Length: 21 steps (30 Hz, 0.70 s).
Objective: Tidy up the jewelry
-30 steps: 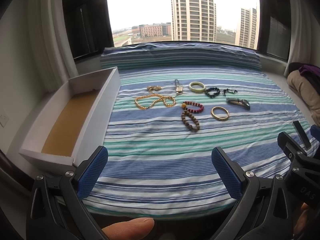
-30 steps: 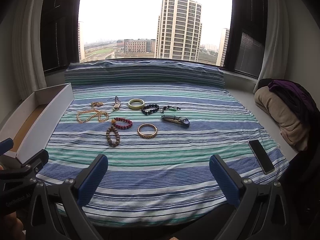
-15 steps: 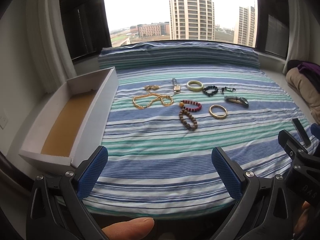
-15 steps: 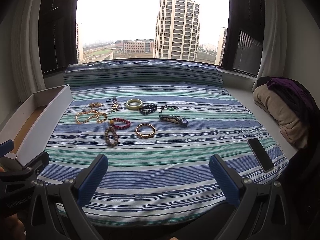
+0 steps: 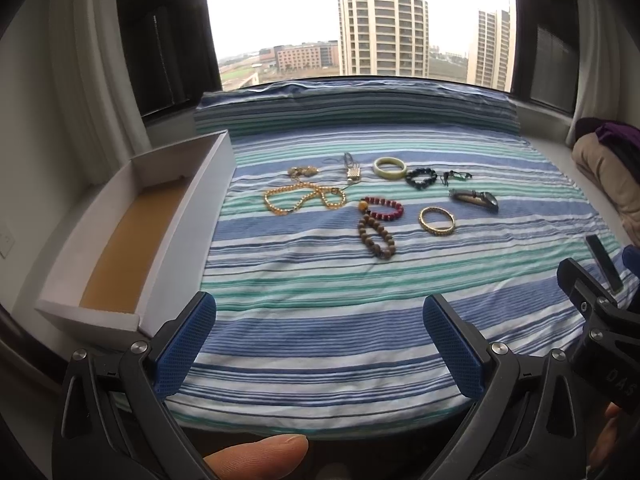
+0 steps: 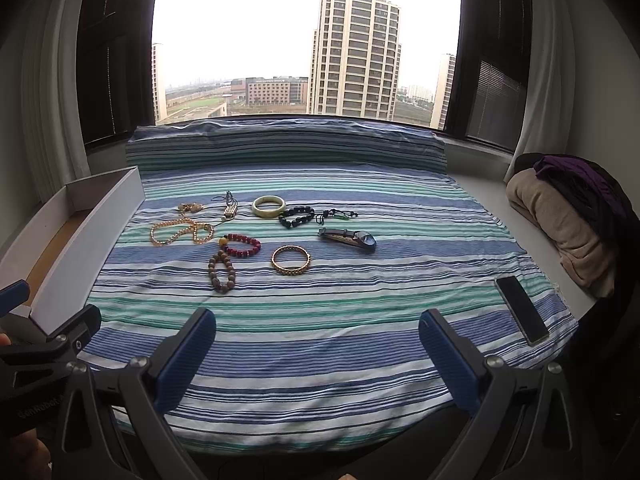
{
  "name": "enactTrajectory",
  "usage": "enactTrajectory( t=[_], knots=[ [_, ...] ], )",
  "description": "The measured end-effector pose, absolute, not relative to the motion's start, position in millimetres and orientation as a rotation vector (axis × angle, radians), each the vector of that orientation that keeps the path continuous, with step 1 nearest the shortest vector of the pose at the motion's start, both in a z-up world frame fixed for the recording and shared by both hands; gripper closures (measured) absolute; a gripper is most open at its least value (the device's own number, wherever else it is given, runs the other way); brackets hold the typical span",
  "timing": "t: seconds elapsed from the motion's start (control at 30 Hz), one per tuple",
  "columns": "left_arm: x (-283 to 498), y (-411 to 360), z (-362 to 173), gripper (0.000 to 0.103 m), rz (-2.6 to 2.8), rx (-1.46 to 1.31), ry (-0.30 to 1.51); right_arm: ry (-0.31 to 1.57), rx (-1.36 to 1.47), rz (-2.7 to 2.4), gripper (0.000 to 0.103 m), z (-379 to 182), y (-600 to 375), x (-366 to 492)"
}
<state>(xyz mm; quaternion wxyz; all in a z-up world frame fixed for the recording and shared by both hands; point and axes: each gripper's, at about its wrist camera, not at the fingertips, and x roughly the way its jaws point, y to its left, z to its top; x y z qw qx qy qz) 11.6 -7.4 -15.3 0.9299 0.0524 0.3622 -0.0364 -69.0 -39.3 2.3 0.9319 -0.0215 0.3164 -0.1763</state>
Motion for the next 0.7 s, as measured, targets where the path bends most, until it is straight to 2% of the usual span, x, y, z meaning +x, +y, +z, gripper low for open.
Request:
enactTrajectory(
  t=[0.7],
  knots=[
    [19.3, -11.0, -15.3, 0.0, -0.076, 0.107, 0.746, 0.648, -0.048, -0.367, 0.0, 2.8, -42.3, -63.2]
  ],
)
